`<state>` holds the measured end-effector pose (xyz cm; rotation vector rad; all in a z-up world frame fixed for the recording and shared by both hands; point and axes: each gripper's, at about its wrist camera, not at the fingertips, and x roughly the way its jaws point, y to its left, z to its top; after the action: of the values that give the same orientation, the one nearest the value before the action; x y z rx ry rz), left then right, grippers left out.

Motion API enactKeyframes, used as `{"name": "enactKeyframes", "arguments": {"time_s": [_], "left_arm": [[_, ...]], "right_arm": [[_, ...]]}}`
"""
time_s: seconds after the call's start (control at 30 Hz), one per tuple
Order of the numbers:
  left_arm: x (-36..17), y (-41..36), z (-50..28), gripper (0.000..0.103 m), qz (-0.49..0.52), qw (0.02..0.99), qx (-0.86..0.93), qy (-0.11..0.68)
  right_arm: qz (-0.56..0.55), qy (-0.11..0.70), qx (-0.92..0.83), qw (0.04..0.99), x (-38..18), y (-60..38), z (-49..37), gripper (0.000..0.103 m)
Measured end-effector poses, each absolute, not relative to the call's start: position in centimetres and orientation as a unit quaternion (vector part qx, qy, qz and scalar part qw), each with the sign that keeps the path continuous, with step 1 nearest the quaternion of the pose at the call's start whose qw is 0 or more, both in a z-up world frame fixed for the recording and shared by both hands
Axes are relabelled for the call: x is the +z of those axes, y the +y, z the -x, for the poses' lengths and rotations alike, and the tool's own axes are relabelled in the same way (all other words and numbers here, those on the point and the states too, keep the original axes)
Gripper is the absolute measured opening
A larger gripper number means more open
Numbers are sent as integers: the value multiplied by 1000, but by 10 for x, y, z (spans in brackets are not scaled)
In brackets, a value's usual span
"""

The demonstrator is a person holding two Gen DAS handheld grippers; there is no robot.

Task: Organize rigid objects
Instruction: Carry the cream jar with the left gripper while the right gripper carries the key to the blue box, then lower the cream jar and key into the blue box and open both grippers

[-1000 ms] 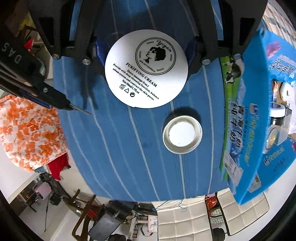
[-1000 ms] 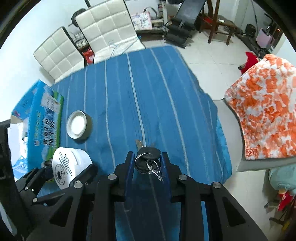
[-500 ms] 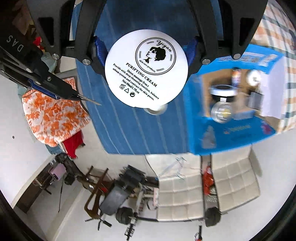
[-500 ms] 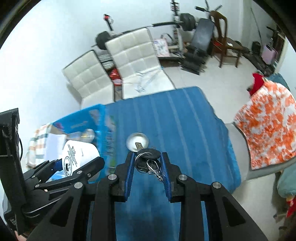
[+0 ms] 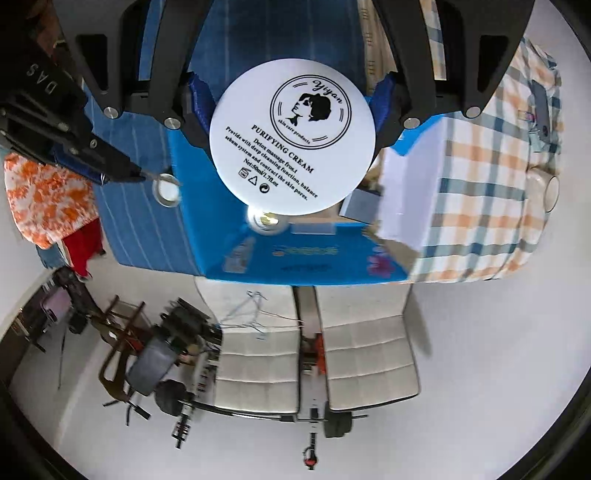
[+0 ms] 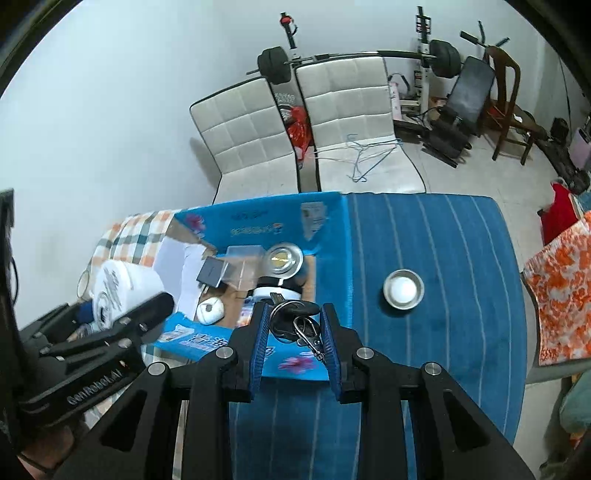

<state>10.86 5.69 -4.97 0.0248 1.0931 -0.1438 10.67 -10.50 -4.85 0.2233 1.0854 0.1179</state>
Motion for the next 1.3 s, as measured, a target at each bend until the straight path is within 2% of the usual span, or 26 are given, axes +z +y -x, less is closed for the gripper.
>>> {"name": "enactKeyframes", "arguments": {"time_s": [0.27, 0.57, 0.77, 1.03, 1.3], "left_arm": [[-63, 81, -119, 65, -8, 850, -70, 522], [-149, 91, -154, 65, 11, 800, -96, 592], [-198, 93, -170, 65, 23, 761, -100, 640], [-226, 100, -177, 66, 21, 736, -93, 671], [-229, 104, -176, 66, 18, 725, -91, 682]], "right_arm": [[-98, 538, 38, 836, -77, -81, -118, 30], [-93, 591, 12, 801, -168, -75, -151, 30], [-91, 613, 11, 785, -205, -64, -167, 30], [-73, 635, 9, 769, -233, -55, -175, 31], [-69, 664, 2, 745, -249, -50, -180, 34]]}}
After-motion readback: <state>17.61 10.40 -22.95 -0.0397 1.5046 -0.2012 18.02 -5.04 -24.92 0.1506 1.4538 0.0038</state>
